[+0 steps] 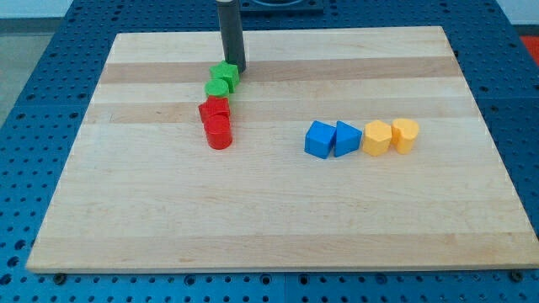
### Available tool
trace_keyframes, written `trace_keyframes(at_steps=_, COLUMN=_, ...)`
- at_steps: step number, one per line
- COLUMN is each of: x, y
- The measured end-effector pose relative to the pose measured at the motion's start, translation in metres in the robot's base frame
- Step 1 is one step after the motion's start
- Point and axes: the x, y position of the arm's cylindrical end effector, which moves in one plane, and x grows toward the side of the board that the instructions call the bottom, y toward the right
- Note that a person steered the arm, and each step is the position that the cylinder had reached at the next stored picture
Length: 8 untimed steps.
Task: Slightly push the red circle left side of the board
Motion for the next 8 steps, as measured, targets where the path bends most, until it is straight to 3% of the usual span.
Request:
trace_keyframes(at_steps=4, x=0.0, y=0.005)
trace_keyframes(at_steps=6, x=-0.064, y=0.121)
trace_keyframes(at_steps=8, x=-0.053, y=0.124)
